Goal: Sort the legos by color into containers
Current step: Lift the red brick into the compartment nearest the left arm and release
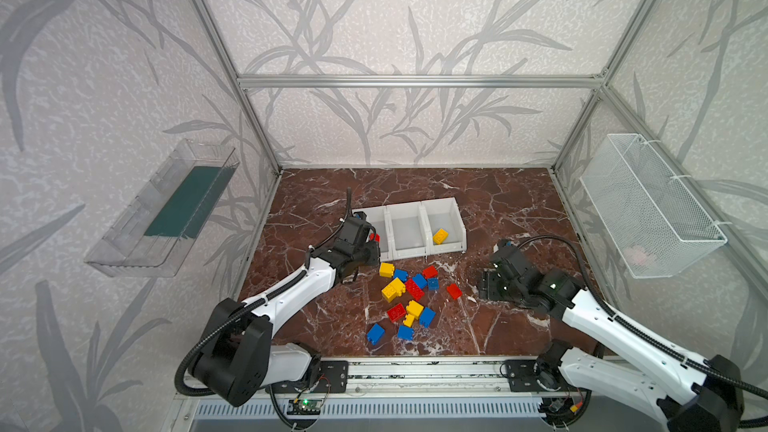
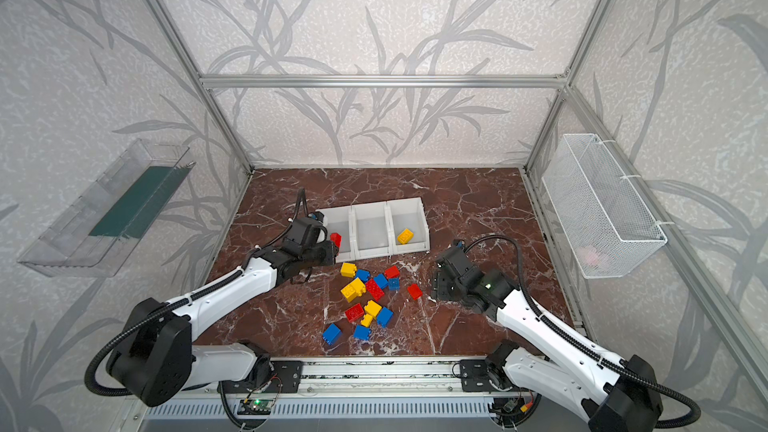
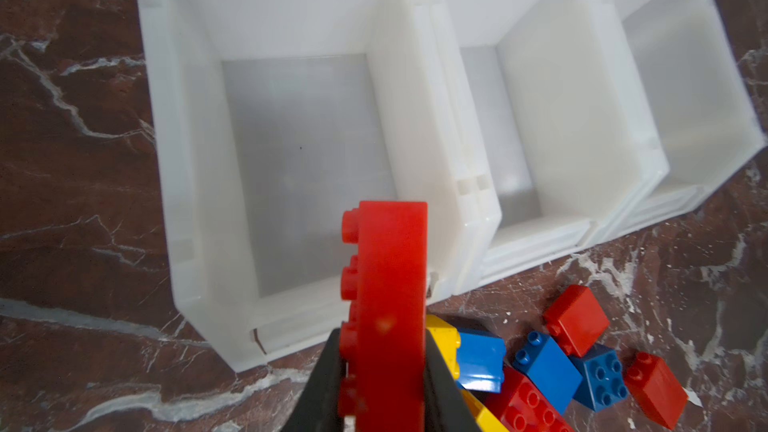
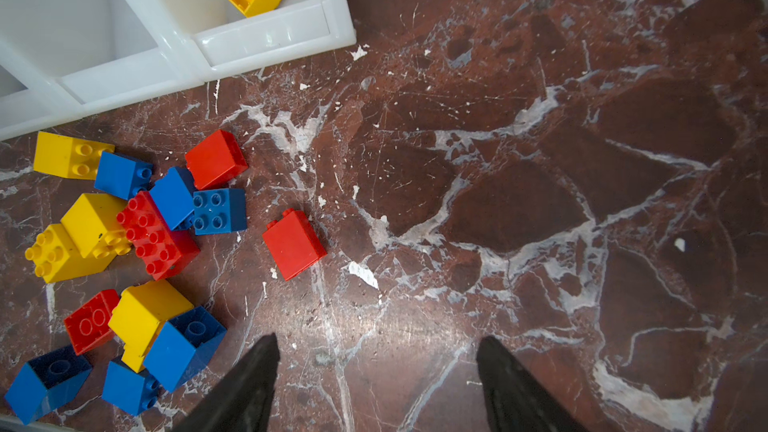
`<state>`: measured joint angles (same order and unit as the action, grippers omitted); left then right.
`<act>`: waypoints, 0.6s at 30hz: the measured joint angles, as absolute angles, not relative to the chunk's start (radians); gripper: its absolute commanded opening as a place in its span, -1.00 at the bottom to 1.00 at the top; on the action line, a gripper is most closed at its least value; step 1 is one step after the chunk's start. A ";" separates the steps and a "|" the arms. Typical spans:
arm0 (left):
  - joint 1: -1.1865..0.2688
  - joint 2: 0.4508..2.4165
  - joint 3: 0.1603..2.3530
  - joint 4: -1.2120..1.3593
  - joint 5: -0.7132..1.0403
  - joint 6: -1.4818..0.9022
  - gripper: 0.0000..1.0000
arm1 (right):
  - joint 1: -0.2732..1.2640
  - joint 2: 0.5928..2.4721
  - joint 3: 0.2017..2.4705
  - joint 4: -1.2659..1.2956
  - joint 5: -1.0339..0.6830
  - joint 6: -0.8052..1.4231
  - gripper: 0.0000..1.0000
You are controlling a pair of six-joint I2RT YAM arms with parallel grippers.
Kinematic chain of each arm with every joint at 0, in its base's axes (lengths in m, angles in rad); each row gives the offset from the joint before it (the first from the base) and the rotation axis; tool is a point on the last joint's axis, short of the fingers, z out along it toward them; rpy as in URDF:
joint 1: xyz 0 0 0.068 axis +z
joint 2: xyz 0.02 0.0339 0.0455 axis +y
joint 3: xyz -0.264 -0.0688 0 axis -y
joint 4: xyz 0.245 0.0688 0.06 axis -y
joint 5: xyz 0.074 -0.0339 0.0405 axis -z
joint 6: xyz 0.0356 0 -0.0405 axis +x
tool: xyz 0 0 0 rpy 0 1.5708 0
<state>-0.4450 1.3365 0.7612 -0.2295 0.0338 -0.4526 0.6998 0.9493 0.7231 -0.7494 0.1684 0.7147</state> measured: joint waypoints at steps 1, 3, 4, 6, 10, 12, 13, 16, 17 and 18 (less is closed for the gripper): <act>-0.439 1.348 0.765 -0.229 0.032 -0.448 -0.52 | 0.700 0.944 0.724 -0.755 0.169 0.715 0.52; -0.427 1.362 0.770 -0.228 0.030 -0.443 -0.51 | 0.700 0.935 0.726 -0.765 0.175 0.715 0.52; -0.421 1.367 0.772 -0.224 0.030 -0.440 -0.45 | 0.700 0.931 0.727 -0.770 0.176 0.715 0.52; -0.410 1.374 0.774 -0.222 0.030 -0.437 -0.20 | 0.700 0.928 0.728 -0.776 0.176 0.715 0.52; -0.394 1.380 0.780 -0.213 0.028 -0.427 0.18 | 0.701 0.928 0.736 -0.788 0.176 0.719 0.52; -0.389 1.380 0.780 -0.211 0.027 -0.424 0.21 | 0.701 0.928 0.739 -0.789 0.176 0.721 0.52; -0.389 1.380 0.780 -0.210 0.027 -0.423 0.21 | 0.701 0.928 0.740 -0.790 0.176 0.722 0.52; -0.389 1.376 0.780 -0.210 0.028 -0.423 0.21 | 0.705 0.930 0.746 -0.792 0.176 0.725 0.52; -0.389 1.372 0.780 -0.210 0.028 -0.424 0.21 | 0.707 0.931 0.748 -0.792 0.175 0.726 0.52; -0.389 1.365 0.780 -0.210 0.027 -0.424 0.22 | 0.709 0.932 0.751 -0.792 0.175 0.726 0.52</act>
